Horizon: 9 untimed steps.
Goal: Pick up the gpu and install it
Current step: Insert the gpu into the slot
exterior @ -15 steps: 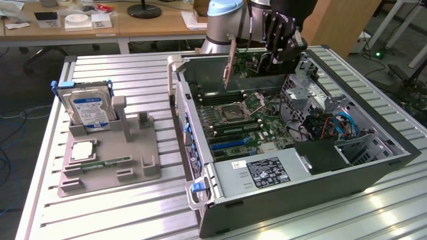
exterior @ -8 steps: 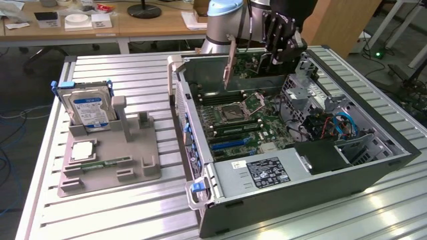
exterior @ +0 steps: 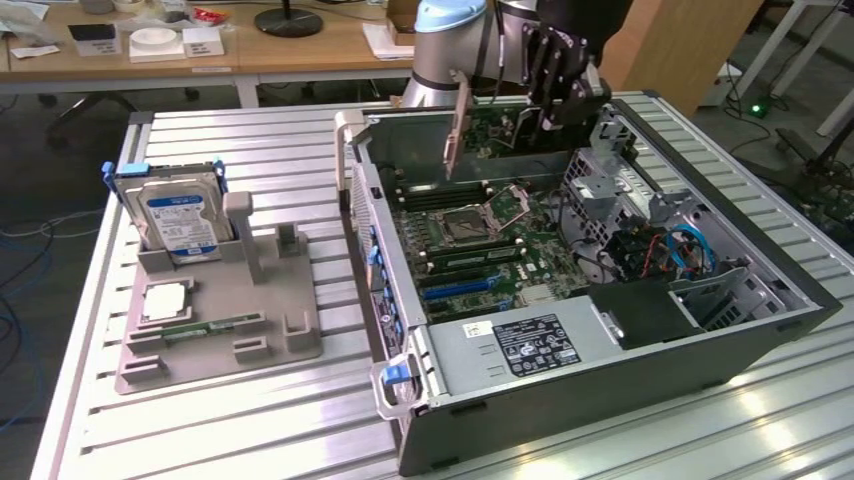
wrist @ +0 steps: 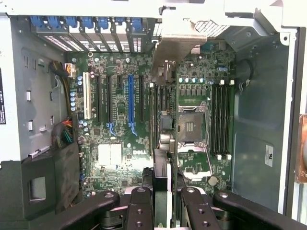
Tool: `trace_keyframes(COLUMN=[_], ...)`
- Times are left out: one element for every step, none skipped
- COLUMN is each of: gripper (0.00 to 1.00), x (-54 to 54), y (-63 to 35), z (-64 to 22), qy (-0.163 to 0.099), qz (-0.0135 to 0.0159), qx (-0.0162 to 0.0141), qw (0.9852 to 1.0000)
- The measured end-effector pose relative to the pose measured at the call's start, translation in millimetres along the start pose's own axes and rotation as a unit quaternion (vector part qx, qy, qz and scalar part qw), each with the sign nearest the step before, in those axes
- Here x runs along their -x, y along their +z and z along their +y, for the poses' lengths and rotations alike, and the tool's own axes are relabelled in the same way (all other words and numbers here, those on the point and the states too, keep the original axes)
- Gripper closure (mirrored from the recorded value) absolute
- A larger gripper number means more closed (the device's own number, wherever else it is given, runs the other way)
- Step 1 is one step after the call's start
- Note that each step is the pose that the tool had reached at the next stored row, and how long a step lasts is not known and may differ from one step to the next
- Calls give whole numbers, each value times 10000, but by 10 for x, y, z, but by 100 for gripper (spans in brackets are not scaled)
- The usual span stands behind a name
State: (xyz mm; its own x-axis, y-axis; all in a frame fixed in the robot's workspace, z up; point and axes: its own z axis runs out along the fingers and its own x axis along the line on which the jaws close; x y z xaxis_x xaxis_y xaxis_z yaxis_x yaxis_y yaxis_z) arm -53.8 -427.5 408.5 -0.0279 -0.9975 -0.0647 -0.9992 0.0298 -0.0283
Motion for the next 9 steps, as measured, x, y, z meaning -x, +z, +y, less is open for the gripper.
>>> trace_keyframes(gripper=[73,73,73,73,73,73,73,73,73], x=[0,0,-1,-1,-1,-2,-2,-4,-7], y=[0,1,2,2,3,5,8,10,13], z=[4,11,17,23,27,29,30,32,33], qy=[1,1,1,0,1,1,1,2,6], qz=[2,2,2,2,2,2,2,1,0], qx=[0,0,0,0,0,0,0,0,-1], qw=[10000,10000,10000,10000,10000,10000,10000,10000,10000])
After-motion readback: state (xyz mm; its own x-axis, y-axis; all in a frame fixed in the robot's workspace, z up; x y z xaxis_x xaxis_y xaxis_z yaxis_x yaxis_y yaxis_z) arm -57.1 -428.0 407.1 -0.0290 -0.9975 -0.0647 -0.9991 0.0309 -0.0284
